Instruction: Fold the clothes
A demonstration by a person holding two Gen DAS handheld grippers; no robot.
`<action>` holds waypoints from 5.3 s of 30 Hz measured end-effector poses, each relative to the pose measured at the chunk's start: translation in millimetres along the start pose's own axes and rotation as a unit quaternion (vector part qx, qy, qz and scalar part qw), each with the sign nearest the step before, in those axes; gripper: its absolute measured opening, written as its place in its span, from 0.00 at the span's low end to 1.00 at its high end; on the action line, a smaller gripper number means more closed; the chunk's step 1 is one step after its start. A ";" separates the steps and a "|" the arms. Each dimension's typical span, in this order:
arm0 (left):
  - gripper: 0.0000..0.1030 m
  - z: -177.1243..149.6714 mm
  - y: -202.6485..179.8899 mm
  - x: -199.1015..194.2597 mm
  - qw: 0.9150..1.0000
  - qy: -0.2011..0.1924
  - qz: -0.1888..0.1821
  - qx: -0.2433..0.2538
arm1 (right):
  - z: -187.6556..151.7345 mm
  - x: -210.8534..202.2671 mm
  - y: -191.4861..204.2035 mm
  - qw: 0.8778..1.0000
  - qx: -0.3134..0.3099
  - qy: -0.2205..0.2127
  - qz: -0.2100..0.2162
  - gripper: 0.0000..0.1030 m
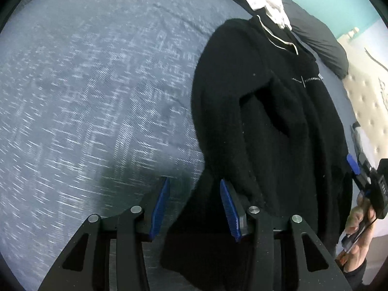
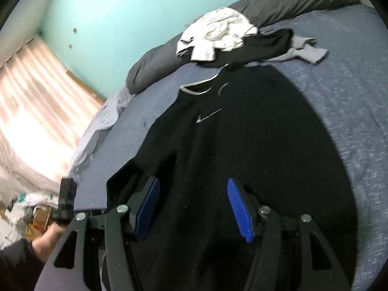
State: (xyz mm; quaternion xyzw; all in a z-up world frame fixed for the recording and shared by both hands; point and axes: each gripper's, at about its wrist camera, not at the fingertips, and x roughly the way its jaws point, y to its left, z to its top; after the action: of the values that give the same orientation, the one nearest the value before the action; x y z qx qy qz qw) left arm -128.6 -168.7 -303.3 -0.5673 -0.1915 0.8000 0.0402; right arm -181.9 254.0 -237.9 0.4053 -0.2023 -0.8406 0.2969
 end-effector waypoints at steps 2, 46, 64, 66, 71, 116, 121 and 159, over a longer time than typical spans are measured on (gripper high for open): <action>0.46 -3.0 -2.5 5.5 1.000 -0.003 0.002 -0.002 | 2.0 -0.4 -6.7 1.000 0.009 -0.003 -0.007 0.58; 0.03 -29.1 -0.2 -82.4 0.995 -0.083 0.032 0.033 | -1.6 20.1 -7.9 0.999 0.031 0.008 0.006 0.58; 0.03 66.5 85.1 -133.7 0.970 -0.108 0.216 0.023 | -3.1 25.7 -4.8 1.000 0.023 0.013 0.000 0.58; 0.04 67.6 92.6 -117.1 0.973 -0.089 0.214 0.006 | -3.4 26.1 -4.4 1.000 0.021 0.014 -0.001 0.58; 0.10 62.1 113.0 -95.4 0.976 -0.074 0.198 -0.055 | -3.7 27.1 -4.5 1.000 0.020 0.016 -0.002 0.58; 0.10 35.8 223.8 -170.0 0.926 -0.179 0.264 -0.201 | -4.6 30.8 6.2 1.000 -0.002 0.019 -0.004 0.58; 0.11 35.5 223.8 -149.7 0.934 -0.154 0.238 -0.216 | -1.2 31.0 5.4 1.000 -0.002 0.017 -0.005 0.58; 0.13 -27.4 -140.0 -55.1 0.978 -0.175 -0.039 0.104 | -20.7 -101.7 -69.5 0.975 0.015 0.122 -0.185 0.51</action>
State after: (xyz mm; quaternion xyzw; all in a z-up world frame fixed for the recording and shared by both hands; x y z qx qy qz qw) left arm -105.3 -47.8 -212.7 -0.4031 -0.1334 0.9003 0.0961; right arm -138.3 370.9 -233.4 0.5399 -0.0991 -0.8218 0.1527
